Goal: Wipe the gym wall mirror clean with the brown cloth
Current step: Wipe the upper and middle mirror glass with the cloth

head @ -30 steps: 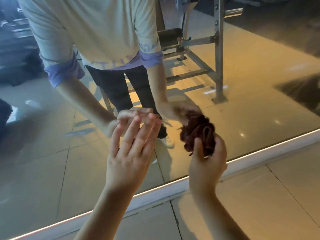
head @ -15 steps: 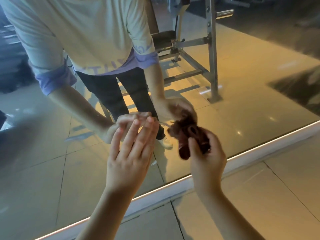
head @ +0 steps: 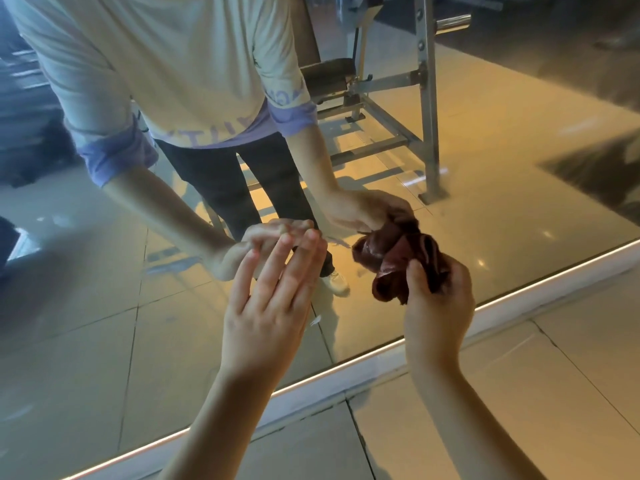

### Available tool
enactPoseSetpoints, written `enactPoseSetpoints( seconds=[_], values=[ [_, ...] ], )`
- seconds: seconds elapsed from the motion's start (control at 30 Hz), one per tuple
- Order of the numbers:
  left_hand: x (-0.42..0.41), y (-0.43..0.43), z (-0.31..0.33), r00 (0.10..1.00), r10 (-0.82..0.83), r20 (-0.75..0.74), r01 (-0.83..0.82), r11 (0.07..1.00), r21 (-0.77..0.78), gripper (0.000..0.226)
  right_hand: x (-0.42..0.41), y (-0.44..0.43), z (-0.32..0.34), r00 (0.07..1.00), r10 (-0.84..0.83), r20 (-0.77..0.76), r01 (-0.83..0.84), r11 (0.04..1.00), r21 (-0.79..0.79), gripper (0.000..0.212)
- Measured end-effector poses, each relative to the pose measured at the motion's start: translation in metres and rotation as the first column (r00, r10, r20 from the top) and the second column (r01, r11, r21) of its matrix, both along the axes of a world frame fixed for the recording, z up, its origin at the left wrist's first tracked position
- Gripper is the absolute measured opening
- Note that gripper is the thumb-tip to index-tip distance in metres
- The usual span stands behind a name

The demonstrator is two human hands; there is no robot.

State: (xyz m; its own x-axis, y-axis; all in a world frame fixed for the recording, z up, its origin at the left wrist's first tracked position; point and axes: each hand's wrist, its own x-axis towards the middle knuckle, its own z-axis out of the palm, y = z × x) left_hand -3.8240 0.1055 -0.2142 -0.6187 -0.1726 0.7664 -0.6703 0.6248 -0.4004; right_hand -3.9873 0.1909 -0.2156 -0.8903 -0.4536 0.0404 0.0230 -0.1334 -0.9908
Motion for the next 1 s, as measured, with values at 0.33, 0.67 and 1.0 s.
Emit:
enactPoseSetpoints(
  seconds=[0.33, 0.67, 1.0],
  values=[
    [0.003, -0.001, 0.001, 1.000, -0.010, 0.013, 0.010, 1.000, -0.003, 0.060, 0.009, -0.004, -0.002, 0.957, -0.090, -0.276, 0.082, 0.996, -0.040, 0.034],
    [0.002, 0.000, 0.001, 1.000, -0.013, -0.003, 0.013, 1.000, -0.006, 0.056, 0.050, -0.029, -0.001, 0.931, -0.133, -0.340, 0.157, 0.987, 0.045, 0.065],
    [0.007, -0.001, 0.004, 0.999, -0.039, 0.021, 0.039, 0.999, 0.014, 0.058, 0.012, -0.022, -0.007, 0.899, -0.167, -0.404, 0.181, 0.983, -0.005, 0.068]
  ],
)
